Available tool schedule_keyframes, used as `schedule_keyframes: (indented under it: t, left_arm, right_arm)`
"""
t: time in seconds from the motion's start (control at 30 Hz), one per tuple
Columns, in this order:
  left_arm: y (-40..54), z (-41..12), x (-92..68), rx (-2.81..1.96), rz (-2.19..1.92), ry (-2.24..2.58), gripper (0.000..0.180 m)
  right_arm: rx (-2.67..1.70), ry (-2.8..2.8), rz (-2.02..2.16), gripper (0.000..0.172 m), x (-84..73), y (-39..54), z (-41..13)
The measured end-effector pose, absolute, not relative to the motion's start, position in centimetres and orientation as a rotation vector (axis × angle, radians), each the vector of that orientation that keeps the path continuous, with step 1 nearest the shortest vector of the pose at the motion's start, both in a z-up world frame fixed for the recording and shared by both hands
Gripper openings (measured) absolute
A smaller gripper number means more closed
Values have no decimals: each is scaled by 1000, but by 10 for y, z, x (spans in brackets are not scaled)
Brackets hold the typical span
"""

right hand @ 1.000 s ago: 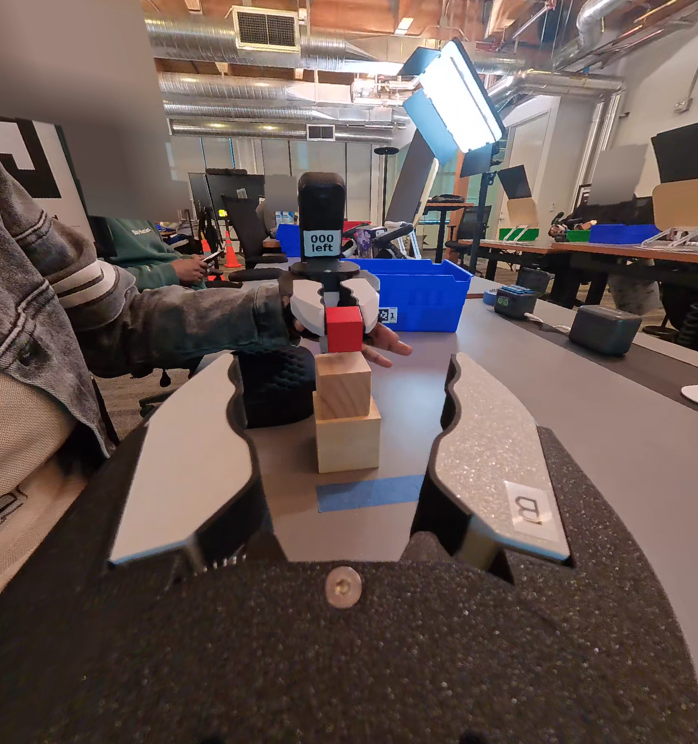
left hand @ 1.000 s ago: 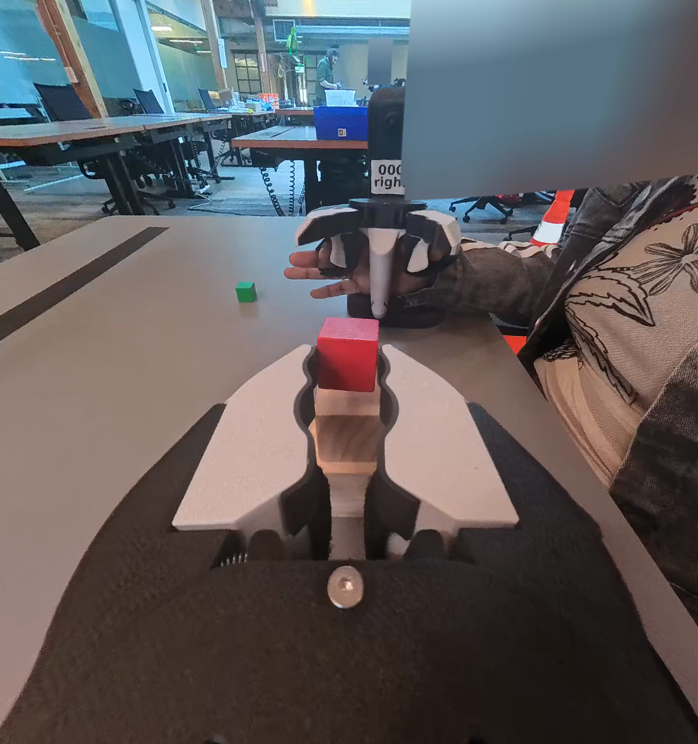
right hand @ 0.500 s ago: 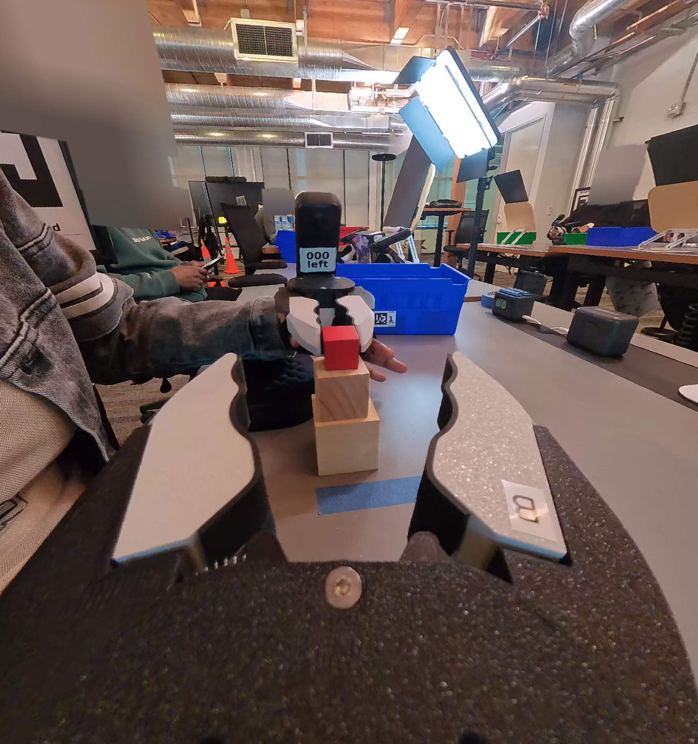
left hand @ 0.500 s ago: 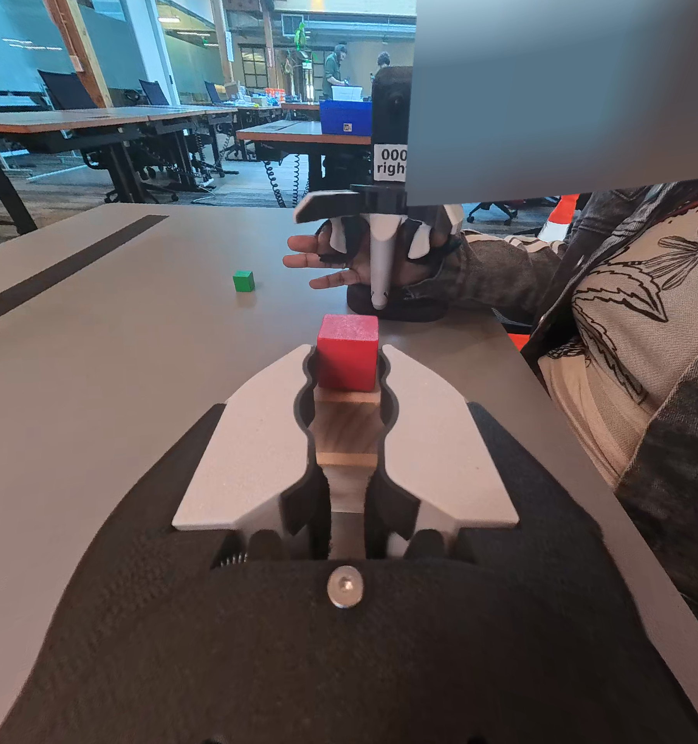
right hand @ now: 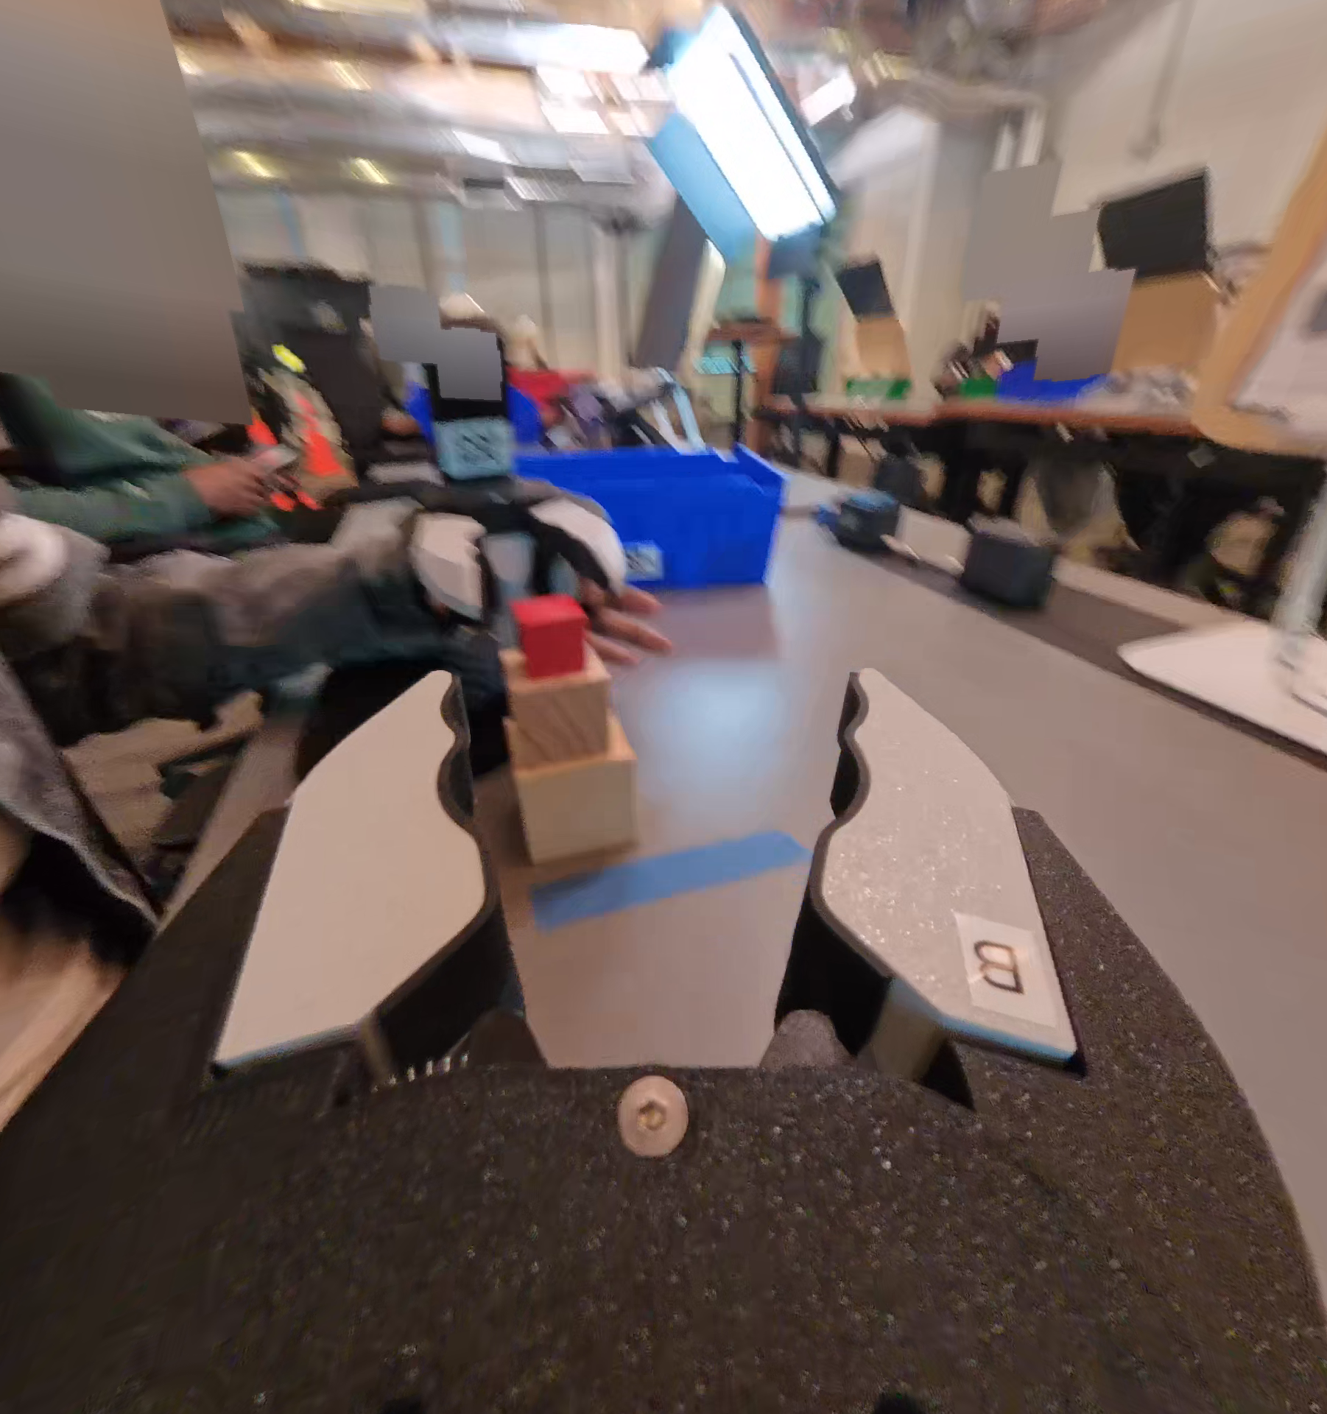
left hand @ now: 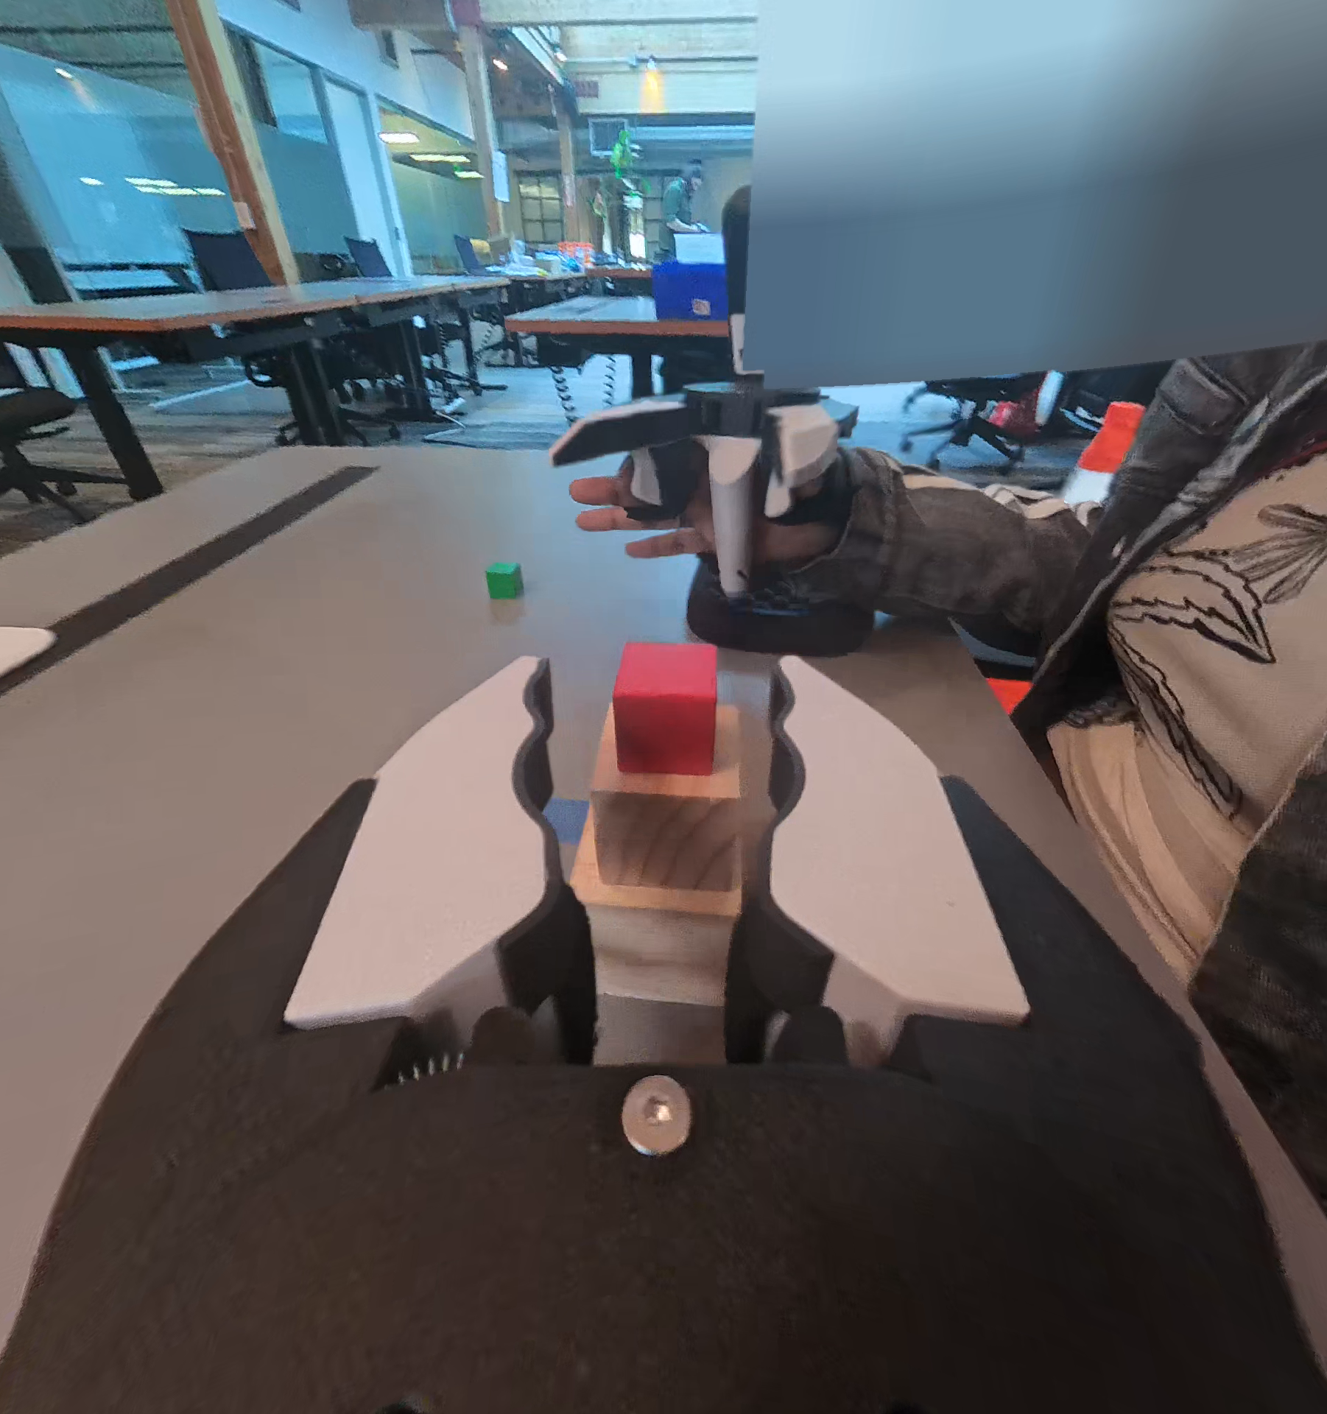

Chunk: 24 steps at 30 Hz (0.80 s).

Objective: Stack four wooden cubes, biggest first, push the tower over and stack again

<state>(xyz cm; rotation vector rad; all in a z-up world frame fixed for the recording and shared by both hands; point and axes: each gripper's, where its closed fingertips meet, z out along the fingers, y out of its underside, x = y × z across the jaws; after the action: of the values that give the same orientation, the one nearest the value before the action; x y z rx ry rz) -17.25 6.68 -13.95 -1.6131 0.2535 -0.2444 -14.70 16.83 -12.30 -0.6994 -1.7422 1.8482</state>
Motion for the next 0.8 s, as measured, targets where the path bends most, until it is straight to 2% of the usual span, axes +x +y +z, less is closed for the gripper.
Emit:
schedule_keyframes:
  t: [0.07,0.13,0.2,0.37,0.53,0.6,0.63,0.73,0.8]
  left_arm:
    - [63,-127,-178,-1578,-184,183,65]
    - [60,-115,-192,-1539,-50,67,89]
    - [54,-109,-202,-1526,108,-13,97]
    - [47,-108,-193,-1579,261,-37,97]
    - [58,-113,-172,-1686,278,100,97]
    - [60,-112,-166,-1703,315,153,97]
    - [60,-110,-163,-1704,332,172,97]
    - [61,-93,-159,-1639,451,196,95]
    - [63,-73,-152,-1533,561,237,87]
  right_arm:
    - [-818,-1834,1663,92,-157,198,-134]
    - [-876,-1973,1497,90,-162,231,-146]
    - [-859,-2128,1331,82,-169,266,-159]
    - [-781,-2503,904,60,-192,347,-210]
    - [-802,-2673,775,48,-201,362,-244]
    - [-779,-2707,669,23,-201,369,-257]
    - [-772,-2696,657,22,-202,370,-259]
    - [-876,-2563,894,21,-204,351,-241]
    - [-951,-2370,1327,21,-200,310,-201]
